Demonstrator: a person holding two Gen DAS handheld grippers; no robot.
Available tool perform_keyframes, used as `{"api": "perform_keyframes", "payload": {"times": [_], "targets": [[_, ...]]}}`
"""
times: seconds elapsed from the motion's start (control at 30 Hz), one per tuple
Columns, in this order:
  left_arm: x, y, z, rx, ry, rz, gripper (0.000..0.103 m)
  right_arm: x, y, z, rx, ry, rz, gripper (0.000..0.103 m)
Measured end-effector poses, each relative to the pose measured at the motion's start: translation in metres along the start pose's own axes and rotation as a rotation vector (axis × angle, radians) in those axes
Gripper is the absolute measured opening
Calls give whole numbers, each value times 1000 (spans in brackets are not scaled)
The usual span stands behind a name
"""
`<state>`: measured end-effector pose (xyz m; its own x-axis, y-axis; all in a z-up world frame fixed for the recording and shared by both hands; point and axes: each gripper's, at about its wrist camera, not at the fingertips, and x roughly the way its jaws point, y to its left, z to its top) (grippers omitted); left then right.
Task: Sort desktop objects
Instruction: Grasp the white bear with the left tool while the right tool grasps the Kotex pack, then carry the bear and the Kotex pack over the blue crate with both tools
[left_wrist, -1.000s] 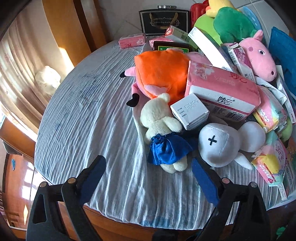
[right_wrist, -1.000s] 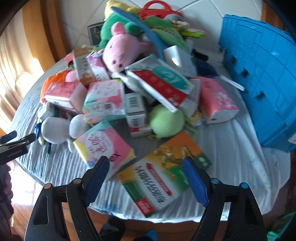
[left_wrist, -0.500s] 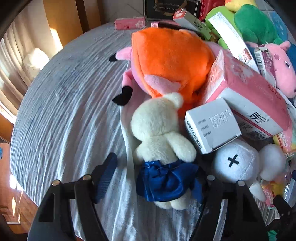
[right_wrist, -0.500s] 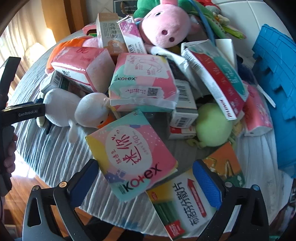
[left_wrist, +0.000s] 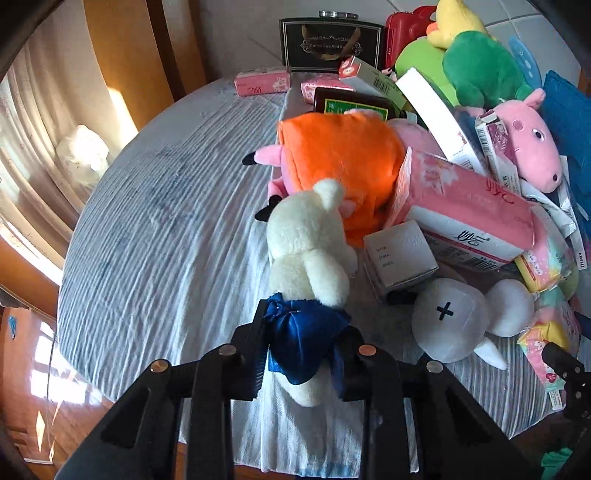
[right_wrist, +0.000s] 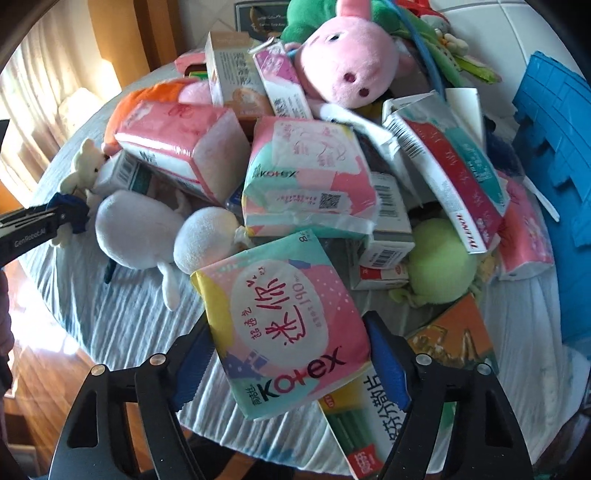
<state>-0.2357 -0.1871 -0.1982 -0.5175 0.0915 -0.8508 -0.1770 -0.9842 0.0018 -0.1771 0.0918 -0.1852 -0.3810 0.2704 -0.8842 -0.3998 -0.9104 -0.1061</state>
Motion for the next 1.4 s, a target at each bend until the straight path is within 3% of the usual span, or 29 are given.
{"api": "perform_keyframes", "payload": {"times": [0.27,0.43,0.67,0.9,1.13,1.4], "targets": [[-41,9,4,2,-101,15,27,-43,-18,-1,25,-83,2,70],[-68,8,18,-1,-172,1,27,-64,-14,17,26,-155,-31,69],[-109,-11,36,50,-283,-48,27,-108,-21,39,67,-287,-68,69],[-138,-30,60,91,-373,-113,27,-159,-30,60,111,-425,-161,69],[-169,-74,74,142,-441,-203,27,-207,-52,62,139,-526,-244,69],[-207,-180,68,235,-506,-283,27,-248,-126,54,164,-607,-297,69]]}}
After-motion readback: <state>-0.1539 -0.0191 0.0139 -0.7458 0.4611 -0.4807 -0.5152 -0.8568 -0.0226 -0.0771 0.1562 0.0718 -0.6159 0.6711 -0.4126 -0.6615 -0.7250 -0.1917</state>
